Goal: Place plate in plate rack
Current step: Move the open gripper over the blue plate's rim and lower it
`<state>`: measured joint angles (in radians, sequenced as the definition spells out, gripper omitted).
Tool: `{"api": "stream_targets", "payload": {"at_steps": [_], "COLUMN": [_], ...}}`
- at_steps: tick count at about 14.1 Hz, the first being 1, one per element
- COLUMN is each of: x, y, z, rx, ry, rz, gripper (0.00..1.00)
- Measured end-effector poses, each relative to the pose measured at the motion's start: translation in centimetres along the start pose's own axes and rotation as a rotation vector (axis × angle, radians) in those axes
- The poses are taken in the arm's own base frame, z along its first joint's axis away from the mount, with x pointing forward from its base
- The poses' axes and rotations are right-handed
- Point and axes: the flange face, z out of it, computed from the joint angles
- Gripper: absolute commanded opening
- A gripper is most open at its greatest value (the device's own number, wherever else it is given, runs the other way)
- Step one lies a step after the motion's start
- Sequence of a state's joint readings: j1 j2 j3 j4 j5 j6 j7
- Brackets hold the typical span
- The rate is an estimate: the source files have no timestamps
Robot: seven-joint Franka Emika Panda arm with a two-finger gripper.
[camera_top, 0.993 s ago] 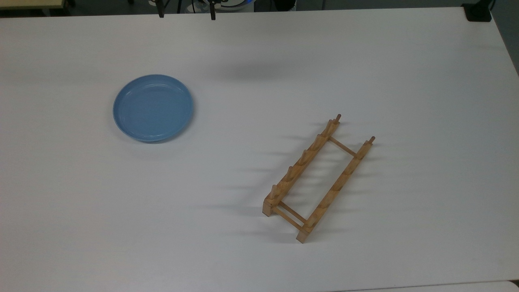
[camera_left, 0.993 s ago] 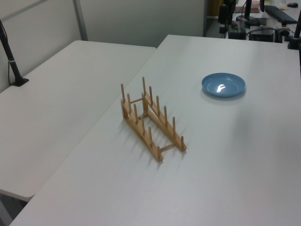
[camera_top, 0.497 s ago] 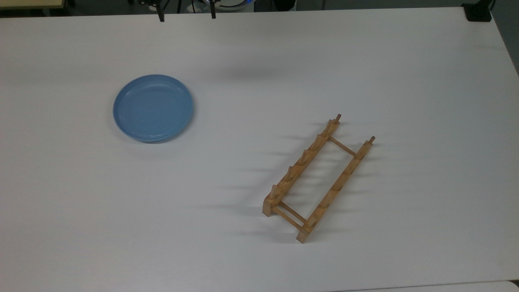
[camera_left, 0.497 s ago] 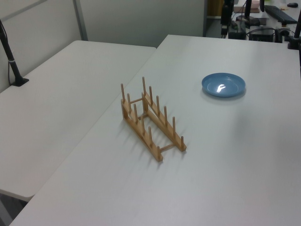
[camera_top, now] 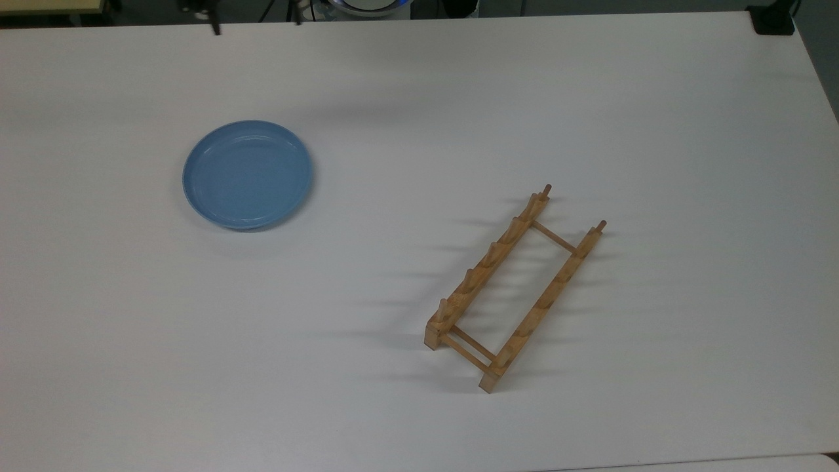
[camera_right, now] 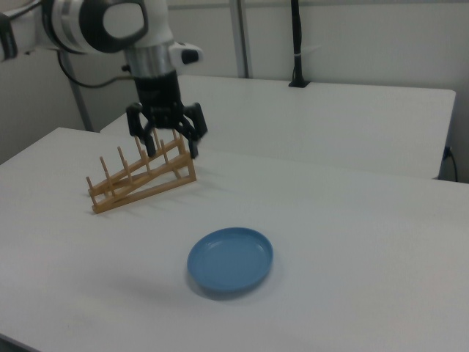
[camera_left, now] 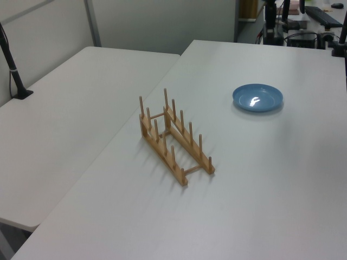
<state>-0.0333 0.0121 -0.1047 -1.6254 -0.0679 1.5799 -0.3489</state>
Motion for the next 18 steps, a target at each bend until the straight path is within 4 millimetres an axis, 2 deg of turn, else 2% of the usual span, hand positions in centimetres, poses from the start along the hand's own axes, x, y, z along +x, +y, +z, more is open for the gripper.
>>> {"api": "stream_targets", "payload": {"at_steps": [5,9,12,15,18], "x": [-1.1,-1.4,-1.7,-2.0,-1.4], "y": [5.7,9.3,12.0,14.2,15.0], "z": [6.9,13.5,17.4,21.0,23.8], "rx": [-0.025,-0.025,-0.017,0.023,0.043], "ry": [-0.008,-0.007,-0.022,-0.027,-0.018], "rz": [0.050,0.098,0.141,0.196,0.239], "gripper": [1.00,1.00,1.00,1.00,1.00]}}
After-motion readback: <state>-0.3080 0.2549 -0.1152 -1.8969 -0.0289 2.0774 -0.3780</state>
